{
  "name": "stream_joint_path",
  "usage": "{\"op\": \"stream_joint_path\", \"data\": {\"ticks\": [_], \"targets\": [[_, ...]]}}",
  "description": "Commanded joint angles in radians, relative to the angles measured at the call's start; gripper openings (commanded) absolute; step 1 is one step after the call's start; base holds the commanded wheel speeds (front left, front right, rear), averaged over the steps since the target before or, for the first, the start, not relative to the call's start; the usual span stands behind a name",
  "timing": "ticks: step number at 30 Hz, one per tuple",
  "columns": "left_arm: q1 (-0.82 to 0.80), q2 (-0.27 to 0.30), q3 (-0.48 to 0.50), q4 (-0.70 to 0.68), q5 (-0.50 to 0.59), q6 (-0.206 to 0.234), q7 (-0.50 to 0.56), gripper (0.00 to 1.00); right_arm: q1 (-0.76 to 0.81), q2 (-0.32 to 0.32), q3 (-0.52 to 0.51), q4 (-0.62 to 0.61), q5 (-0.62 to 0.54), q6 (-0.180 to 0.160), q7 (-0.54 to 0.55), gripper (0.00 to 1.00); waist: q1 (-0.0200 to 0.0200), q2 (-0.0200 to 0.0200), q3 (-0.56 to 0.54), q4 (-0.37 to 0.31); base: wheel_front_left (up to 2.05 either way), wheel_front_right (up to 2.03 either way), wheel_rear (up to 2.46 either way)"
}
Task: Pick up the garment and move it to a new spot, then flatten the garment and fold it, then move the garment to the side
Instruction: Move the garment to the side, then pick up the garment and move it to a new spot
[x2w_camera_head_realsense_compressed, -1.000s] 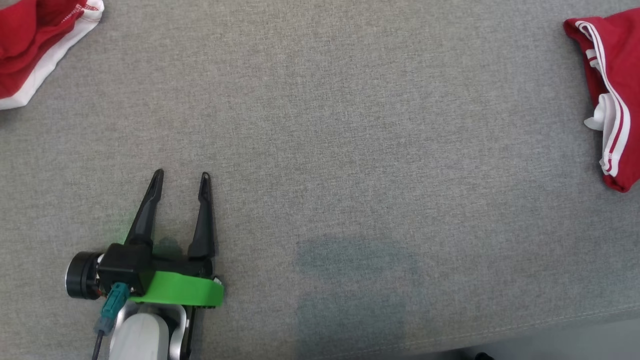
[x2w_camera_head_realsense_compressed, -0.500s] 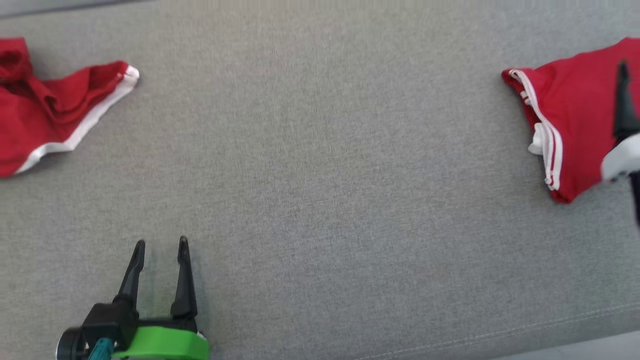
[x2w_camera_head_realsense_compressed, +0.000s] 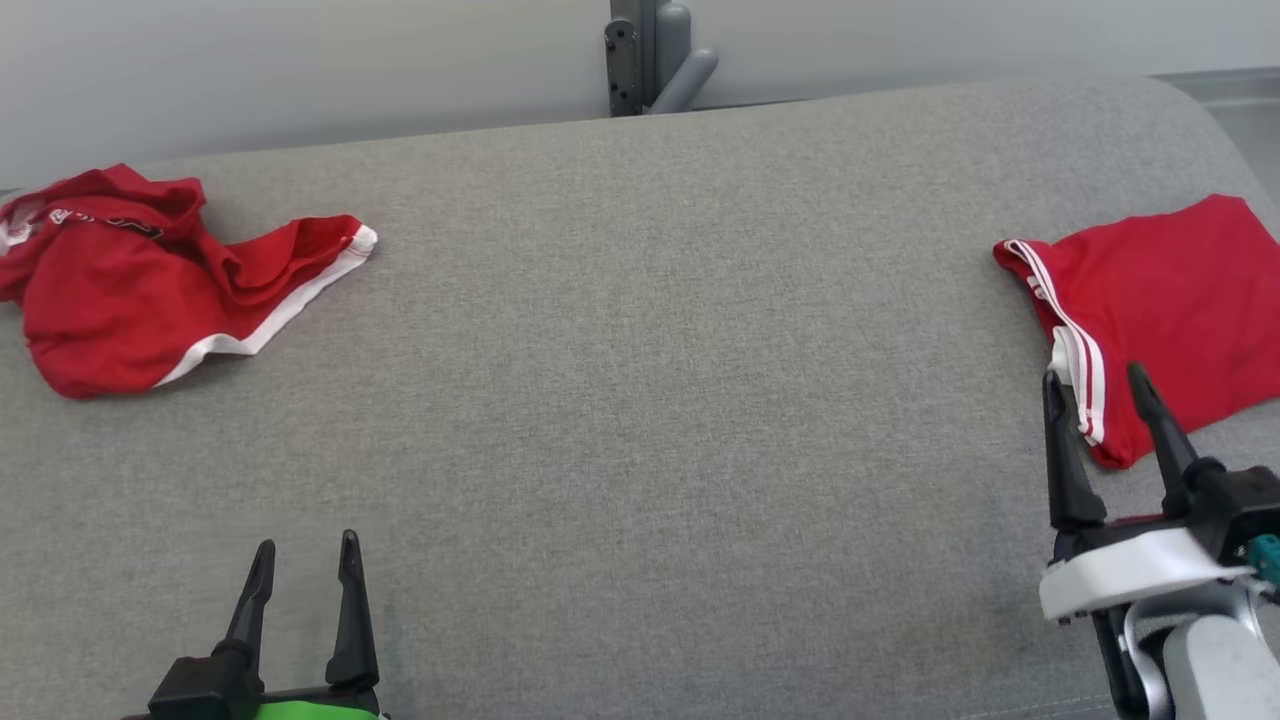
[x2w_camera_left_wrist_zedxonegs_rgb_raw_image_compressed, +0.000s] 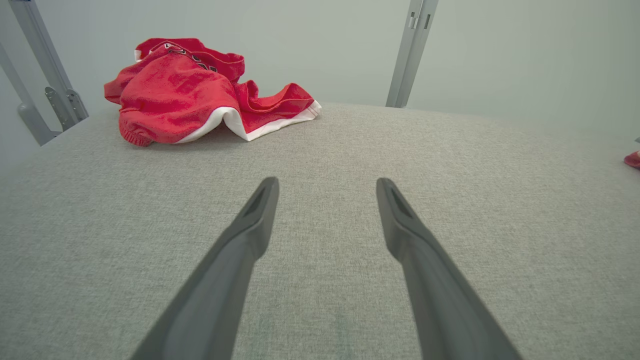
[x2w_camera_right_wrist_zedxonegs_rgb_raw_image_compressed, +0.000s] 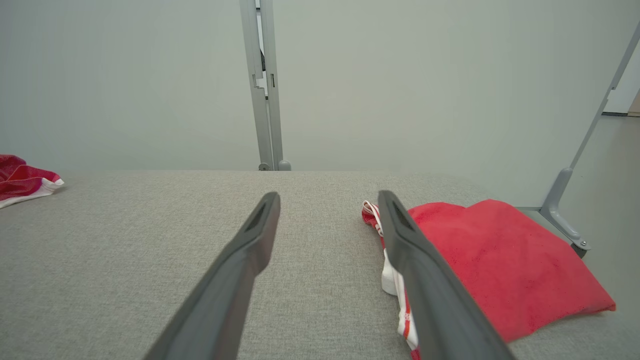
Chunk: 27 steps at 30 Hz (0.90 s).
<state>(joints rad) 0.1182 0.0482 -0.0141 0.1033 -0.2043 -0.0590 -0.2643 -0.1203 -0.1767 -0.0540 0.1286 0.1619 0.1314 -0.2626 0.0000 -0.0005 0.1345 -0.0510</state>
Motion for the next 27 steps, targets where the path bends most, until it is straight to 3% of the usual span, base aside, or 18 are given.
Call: {"op": "stream_joint_path", "data": {"ticks": [1, 10, 22, 25, 27], "targets": [[0.003, 0.004, 0.009, 0.005, 0.003, -0.007, 0.001, 1.00, 0.040, 0.018, -0.008, -0.011, -0.026, -0.002, -0.003, 1.00, 0.0000, 0.0005, -0.042, 0.039, 0.00, 0.00, 0.00], [-0.002, 0.004, 0.004, 0.026, 0.006, -0.028, 0.001, 1.00, 0.135, 0.099, 0.007, 0.017, -0.082, -0.002, -0.003, 1.00, 0.0000, 0.0005, -0.067, 0.048, 0.00, 0.00, 0.00], [0.014, 0.004, -0.005, 0.049, -0.010, -0.044, 0.001, 1.00, 0.141, 0.113, 0.002, 0.030, -0.104, -0.002, -0.003, 1.00, 0.0000, 0.0005, -0.082, 0.051, 0.00, 0.00, 0.00], [0.012, 0.004, -0.016, 0.051, -0.007, -0.046, 0.001, 1.00, 0.149, 0.112, 0.006, 0.020, -0.111, -0.002, -0.003, 1.00, 0.0000, 0.0005, -0.084, 0.073, 0.00, 0.00, 0.00], [-0.010, 0.004, -0.035, 0.046, 0.004, -0.048, 0.001, 1.00, 0.157, 0.108, 0.011, 0.004, -0.112, -0.002, -0.003, 1.00, 0.0000, 0.0005, -0.078, 0.127, 0.00, 0.00, 0.00]]}}
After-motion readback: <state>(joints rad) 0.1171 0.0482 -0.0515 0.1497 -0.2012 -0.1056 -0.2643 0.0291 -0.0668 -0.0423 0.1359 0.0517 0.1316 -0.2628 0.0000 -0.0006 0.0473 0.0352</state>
